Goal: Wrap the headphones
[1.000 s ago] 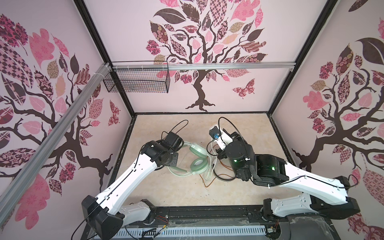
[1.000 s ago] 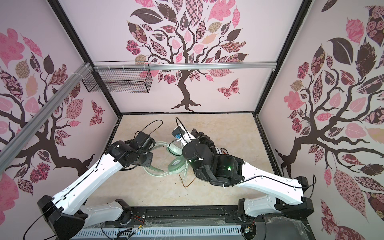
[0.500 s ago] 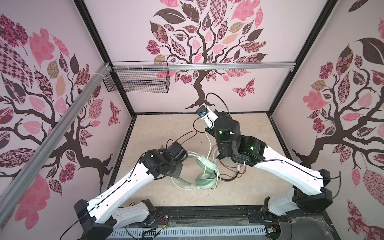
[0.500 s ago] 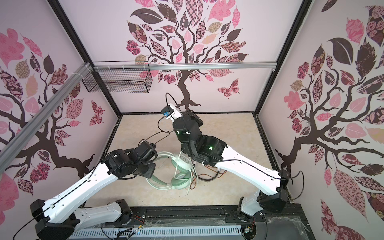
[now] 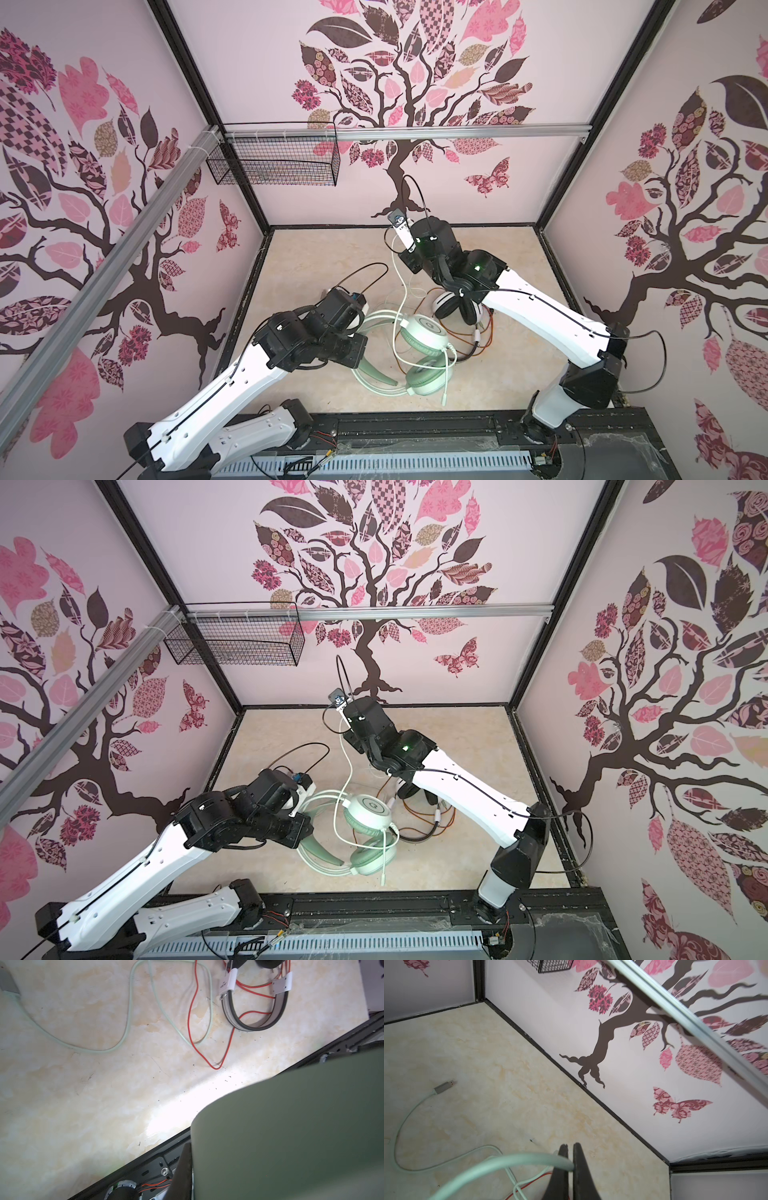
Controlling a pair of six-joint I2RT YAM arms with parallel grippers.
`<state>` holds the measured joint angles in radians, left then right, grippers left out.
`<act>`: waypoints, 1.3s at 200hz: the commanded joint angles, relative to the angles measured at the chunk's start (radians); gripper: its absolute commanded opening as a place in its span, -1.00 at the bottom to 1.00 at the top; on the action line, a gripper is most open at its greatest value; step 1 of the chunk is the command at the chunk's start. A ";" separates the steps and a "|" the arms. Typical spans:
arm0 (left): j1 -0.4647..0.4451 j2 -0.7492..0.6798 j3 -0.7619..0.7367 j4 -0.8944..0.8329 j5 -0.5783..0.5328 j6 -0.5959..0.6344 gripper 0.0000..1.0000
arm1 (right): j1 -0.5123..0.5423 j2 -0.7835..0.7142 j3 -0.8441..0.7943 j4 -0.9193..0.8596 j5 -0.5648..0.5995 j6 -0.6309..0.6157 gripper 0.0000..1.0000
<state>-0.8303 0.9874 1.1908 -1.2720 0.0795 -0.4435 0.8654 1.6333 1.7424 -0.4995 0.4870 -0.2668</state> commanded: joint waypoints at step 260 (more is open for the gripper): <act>0.206 0.282 0.741 -0.061 -0.095 0.025 -1.00 | -0.385 -0.400 -1.158 0.890 -1.110 0.617 0.47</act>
<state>-0.6270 1.2461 1.8168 -1.3872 0.0231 -0.4137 0.4755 1.2564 0.5957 0.3019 -0.6147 0.3141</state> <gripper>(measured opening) 0.077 0.736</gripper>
